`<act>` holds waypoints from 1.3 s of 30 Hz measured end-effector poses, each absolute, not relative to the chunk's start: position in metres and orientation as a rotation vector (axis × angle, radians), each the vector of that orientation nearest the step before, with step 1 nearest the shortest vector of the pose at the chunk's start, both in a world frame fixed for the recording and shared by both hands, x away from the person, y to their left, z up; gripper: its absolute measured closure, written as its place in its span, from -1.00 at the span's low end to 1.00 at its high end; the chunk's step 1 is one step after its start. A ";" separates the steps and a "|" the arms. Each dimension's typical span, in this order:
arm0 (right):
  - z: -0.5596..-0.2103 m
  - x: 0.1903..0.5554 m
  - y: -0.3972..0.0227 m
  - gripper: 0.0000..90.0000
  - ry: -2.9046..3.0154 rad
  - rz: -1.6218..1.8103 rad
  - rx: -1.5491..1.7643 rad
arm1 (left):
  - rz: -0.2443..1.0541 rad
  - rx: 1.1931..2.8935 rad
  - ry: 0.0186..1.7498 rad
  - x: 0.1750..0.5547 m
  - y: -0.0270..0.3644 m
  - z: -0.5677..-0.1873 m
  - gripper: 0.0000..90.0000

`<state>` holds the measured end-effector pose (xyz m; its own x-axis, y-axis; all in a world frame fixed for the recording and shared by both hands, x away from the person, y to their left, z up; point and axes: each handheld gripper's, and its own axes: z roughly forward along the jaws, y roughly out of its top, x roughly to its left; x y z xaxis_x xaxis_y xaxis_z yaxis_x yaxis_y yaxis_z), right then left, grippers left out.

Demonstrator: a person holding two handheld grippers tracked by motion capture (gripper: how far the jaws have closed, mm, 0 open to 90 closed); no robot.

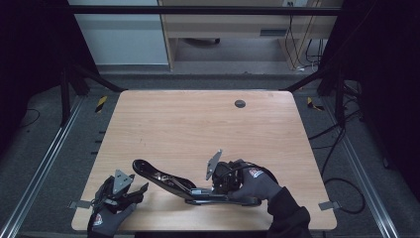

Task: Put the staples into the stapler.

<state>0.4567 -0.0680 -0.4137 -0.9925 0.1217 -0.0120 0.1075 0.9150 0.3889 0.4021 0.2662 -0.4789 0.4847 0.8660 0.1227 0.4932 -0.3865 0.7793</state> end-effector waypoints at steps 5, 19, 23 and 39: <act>-0.415 0.456 -0.067 0.74 3.041 0.599 0.178 | 0.695 2.044 1.117 0.402 0.266 -0.479 -0.11; -0.418 0.457 -0.065 0.74 3.049 0.575 0.161 | 0.695 2.045 1.117 0.402 0.266 -0.479 -0.10; -0.420 0.457 -0.065 0.74 3.046 0.570 0.145 | 0.694 2.045 1.117 0.402 0.266 -0.479 -0.11; -0.421 0.457 -0.065 0.74 3.047 0.575 0.098 | 0.694 2.046 1.118 0.402 0.266 -0.479 -0.11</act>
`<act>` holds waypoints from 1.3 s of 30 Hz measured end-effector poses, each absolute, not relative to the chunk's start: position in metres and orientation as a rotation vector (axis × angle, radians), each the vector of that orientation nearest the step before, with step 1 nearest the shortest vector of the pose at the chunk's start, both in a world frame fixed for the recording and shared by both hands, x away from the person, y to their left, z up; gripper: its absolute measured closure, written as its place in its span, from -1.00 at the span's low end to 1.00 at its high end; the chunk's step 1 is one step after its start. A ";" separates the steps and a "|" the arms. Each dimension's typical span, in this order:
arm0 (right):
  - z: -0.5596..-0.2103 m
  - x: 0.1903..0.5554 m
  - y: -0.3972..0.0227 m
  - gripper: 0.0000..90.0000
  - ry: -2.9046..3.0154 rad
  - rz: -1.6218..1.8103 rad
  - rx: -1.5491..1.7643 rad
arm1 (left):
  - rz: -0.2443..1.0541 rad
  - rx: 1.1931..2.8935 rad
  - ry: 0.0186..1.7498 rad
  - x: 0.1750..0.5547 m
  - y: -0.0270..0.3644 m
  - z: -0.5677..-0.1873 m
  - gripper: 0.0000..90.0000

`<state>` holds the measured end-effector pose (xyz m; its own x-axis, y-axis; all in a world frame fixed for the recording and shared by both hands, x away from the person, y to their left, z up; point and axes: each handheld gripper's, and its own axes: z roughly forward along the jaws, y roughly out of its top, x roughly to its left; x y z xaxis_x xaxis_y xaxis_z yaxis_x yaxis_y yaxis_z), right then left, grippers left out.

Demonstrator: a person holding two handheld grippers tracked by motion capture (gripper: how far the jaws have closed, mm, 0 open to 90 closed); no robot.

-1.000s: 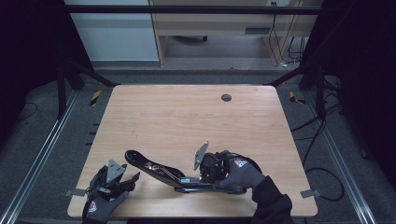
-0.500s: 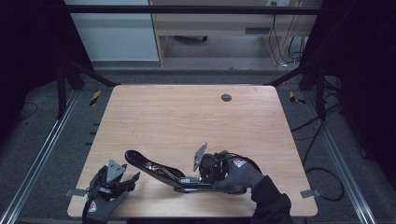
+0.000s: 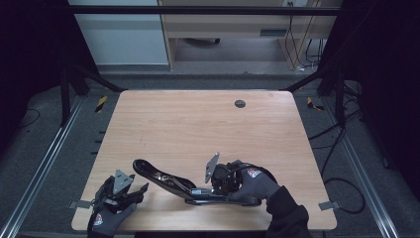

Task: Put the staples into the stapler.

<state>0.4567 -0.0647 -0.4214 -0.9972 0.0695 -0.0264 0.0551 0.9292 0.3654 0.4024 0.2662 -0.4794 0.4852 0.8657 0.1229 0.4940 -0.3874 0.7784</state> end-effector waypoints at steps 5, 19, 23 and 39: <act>-0.421 0.456 -0.065 0.74 3.044 0.578 0.085 | 0.695 2.046 1.117 0.402 0.266 -0.479 -0.11; -0.424 0.458 -0.065 0.74 3.058 0.562 0.080 | 0.695 2.046 1.116 0.402 0.266 -0.479 -0.10; -0.424 0.458 -0.064 0.74 3.058 0.560 0.076 | 0.695 2.046 1.116 0.402 0.266 -0.479 -0.11; -0.411 0.458 -0.077 0.61 2.960 0.688 0.226 | 0.698 2.042 1.116 0.402 0.266 -0.479 -0.11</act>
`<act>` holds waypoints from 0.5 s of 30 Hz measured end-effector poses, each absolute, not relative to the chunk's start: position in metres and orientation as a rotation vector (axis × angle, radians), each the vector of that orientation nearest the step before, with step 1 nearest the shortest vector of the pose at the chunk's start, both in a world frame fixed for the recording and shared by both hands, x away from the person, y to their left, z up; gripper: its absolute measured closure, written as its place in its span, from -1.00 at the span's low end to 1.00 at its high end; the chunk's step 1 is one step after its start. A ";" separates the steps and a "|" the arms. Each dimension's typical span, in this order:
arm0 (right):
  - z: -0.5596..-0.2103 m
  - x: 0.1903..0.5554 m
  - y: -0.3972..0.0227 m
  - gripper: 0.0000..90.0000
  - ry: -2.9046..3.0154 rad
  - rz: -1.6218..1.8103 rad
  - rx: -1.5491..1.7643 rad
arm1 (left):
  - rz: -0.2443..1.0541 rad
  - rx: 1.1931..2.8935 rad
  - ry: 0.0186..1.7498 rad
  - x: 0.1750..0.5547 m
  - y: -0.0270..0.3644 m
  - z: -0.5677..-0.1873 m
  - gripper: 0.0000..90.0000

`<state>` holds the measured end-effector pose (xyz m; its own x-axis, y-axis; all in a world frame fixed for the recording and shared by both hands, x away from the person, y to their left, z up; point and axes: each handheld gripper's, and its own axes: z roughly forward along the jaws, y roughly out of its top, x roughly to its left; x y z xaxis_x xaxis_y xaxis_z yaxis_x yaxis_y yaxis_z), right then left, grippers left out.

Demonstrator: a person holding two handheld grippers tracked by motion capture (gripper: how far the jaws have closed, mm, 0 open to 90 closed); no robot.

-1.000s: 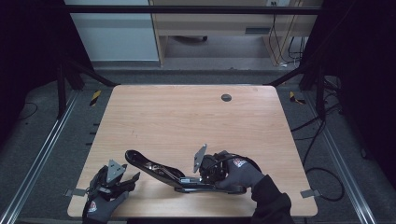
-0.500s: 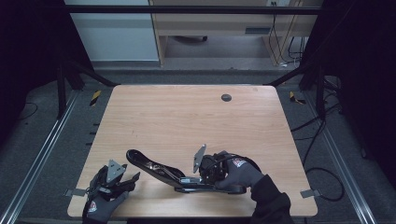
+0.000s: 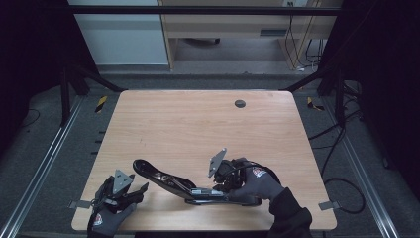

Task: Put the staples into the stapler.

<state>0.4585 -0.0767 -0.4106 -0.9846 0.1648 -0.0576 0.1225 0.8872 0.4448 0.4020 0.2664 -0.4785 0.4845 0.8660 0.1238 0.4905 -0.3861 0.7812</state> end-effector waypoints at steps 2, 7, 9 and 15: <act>-0.409 0.459 -0.081 0.60 2.941 0.729 0.267 | 0.702 2.034 1.112 0.402 0.266 -0.478 -0.11; -0.409 0.460 -0.089 0.54 2.880 0.776 0.351 | 0.704 2.029 1.106 0.401 0.267 -0.476 -0.10; -0.408 0.460 -0.093 0.54 2.860 0.798 0.387 | 0.705 2.023 1.105 0.400 0.267 -0.476 -0.10; -0.408 0.461 -0.110 0.42 2.758 0.871 0.562 | 0.698 2.004 1.097 0.399 0.267 -0.474 -0.10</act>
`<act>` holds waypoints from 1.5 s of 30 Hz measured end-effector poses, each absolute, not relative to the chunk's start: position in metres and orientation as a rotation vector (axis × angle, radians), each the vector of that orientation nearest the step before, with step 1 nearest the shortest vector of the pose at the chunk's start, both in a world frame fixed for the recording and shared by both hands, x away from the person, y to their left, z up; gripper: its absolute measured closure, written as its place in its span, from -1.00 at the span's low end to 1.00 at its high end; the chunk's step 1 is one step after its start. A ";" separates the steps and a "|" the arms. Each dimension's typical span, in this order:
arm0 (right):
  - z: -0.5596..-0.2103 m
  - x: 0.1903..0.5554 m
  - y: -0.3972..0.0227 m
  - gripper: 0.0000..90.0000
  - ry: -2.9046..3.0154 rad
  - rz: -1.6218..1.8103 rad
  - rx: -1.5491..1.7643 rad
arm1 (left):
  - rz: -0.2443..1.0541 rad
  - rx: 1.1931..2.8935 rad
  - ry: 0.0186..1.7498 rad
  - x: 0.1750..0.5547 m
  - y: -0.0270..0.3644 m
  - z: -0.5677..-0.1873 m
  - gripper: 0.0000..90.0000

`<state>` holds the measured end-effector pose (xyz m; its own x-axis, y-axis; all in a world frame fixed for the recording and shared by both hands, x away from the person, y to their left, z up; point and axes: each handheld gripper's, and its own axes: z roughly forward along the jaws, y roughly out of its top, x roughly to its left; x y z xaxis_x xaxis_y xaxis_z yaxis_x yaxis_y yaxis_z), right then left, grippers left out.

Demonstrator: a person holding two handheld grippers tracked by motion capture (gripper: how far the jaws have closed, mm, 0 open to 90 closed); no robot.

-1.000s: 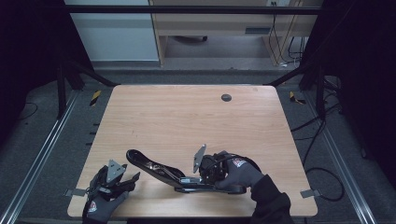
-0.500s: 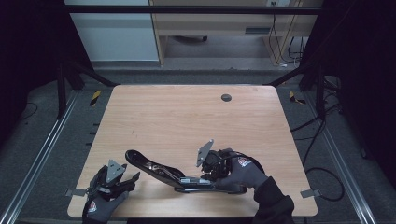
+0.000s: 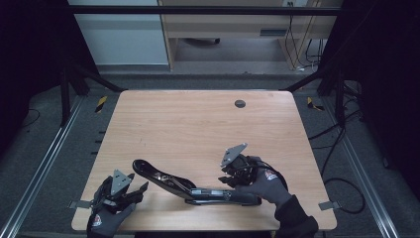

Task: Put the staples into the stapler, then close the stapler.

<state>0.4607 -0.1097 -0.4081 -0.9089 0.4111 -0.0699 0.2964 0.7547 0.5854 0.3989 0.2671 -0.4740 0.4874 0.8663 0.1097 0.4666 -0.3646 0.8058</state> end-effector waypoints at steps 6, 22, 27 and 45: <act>-0.409 0.460 -0.134 0.36 2.577 0.944 0.737 | 0.685 1.987 1.091 0.398 0.268 -0.472 -0.11; -0.430 0.440 -0.190 0.25 2.242 1.084 1.082 | 0.659 1.911 1.069 0.393 0.270 -0.464 -0.14; -0.438 0.432 -0.198 0.34 2.198 1.079 1.120 | 0.656 1.892 1.055 0.390 0.271 -0.461 -0.16; -0.458 0.409 -0.210 1.00 2.214 1.075 1.195 | 0.656 1.843 0.996 0.379 0.272 -0.451 -0.27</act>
<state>0.4085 -0.2095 -0.4577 -0.5531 0.8330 0.0098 0.5231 0.3381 0.7823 0.3789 0.2719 -0.4513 0.5325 0.8459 0.0294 0.3615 -0.2587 0.8958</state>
